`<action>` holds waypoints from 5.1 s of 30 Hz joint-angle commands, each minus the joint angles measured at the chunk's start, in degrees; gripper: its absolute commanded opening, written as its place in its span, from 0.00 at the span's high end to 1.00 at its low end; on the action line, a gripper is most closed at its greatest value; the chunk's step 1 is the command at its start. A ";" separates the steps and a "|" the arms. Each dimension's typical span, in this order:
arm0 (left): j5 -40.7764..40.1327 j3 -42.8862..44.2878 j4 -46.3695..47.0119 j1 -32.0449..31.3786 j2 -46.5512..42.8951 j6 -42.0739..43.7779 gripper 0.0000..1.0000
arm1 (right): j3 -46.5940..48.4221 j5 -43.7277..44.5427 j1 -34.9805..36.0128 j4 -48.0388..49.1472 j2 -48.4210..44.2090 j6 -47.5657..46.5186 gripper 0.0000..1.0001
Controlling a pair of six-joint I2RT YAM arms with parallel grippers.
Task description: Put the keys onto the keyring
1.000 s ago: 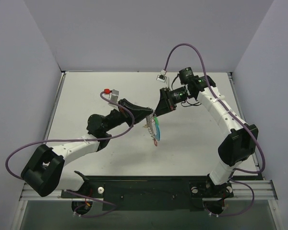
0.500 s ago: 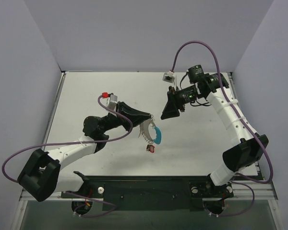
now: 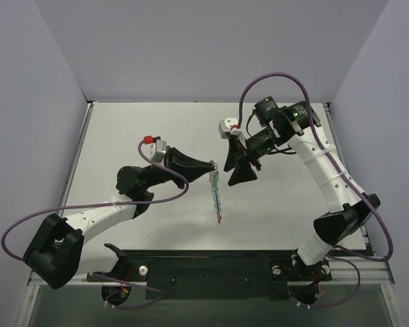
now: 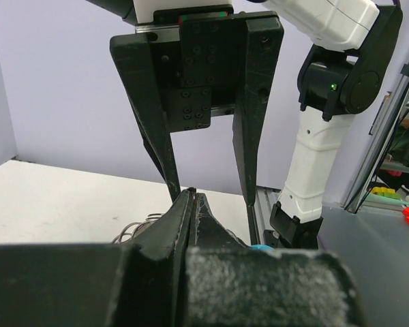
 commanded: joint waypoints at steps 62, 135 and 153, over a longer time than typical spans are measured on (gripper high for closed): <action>-10.60 -1.82 17.86 -1.83 2.57 -8.55 1.00 | 2.95 1.70 2.76 9.38 2.79 12.35 0.83; -12.09 20.59 -64.05 -8.06 -4.90 31.26 0.60 | 11.83 17.69 6.45 -5.48 9.29 11.47 1.00; -14.99 20.76 -65.55 -9.12 -4.73 35.05 0.71 | 12.00 16.72 6.54 -5.65 9.38 11.55 1.00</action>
